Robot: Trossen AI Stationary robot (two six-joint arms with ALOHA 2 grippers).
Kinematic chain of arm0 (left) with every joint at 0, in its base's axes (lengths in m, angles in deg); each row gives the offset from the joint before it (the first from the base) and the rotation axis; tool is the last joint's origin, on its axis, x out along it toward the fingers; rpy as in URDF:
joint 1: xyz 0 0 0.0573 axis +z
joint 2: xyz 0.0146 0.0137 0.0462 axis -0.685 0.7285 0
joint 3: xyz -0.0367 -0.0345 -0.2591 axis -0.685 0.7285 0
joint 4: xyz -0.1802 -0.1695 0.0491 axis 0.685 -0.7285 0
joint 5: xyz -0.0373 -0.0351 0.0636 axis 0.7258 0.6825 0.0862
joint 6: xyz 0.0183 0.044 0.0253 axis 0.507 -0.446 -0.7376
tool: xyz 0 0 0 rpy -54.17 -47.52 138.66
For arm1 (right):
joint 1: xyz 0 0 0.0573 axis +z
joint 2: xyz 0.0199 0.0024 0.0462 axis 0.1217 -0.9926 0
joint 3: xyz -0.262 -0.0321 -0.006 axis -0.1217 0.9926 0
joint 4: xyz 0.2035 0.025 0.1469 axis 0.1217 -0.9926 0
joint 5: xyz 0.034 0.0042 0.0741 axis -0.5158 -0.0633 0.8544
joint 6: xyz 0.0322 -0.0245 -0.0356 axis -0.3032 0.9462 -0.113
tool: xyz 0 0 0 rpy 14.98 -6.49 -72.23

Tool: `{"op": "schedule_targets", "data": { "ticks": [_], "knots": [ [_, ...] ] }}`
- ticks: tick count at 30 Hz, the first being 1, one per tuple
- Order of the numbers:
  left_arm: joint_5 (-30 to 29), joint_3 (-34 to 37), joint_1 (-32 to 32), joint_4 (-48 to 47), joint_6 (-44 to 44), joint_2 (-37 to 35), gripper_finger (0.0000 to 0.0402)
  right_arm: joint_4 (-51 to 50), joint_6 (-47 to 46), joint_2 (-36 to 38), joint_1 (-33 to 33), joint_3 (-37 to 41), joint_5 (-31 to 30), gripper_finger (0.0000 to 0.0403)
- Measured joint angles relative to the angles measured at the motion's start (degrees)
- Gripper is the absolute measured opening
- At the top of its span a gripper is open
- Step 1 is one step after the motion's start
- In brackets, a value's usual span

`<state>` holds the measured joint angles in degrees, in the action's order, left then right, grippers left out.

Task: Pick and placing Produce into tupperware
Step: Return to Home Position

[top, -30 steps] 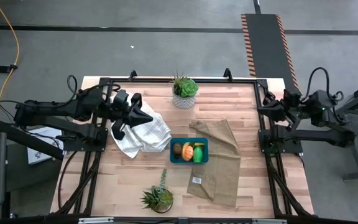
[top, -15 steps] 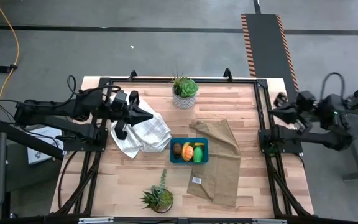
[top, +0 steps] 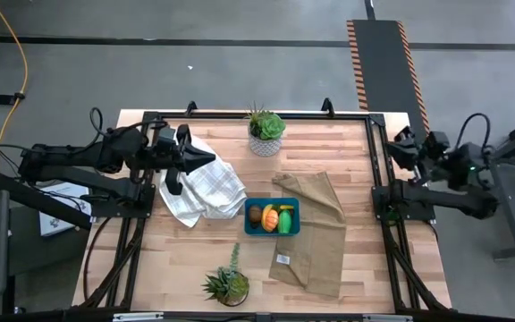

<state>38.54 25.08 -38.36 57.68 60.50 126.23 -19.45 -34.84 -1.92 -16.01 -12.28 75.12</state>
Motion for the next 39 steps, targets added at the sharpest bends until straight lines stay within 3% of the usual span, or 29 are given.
{"op": "schedule_targets", "data": {
  "ticks": [9, 27, 32, 39],
  "knots": [
    [0.0, 0.0, 0.0, -1.8, 2.4, 0.0, 0.0, 21.0, -3.8, 0.4, 0.0, 15.1, 2.9, 0.0],
    [-0.4, 0.0, 0.0, -1.5, 0.2, 0.0, 0.0, 48.5, -10.4, 0.3, 0.0, 31.9, 3.6, 0.0],
    [-2.0, 0.0, 2.2, 1.4, -3.2, -0.6, 0.0, 48.0, -10.5, 0.3, 0.0, 32.2, 3.7, 0.0],
    [6.1, 0.0, 10.9, 2.3, -5.3, -1.8, 0.0, 48.3, -11.1, 0.3, 0.0, 32.2, 3.3, 0.0]
  ]
}}
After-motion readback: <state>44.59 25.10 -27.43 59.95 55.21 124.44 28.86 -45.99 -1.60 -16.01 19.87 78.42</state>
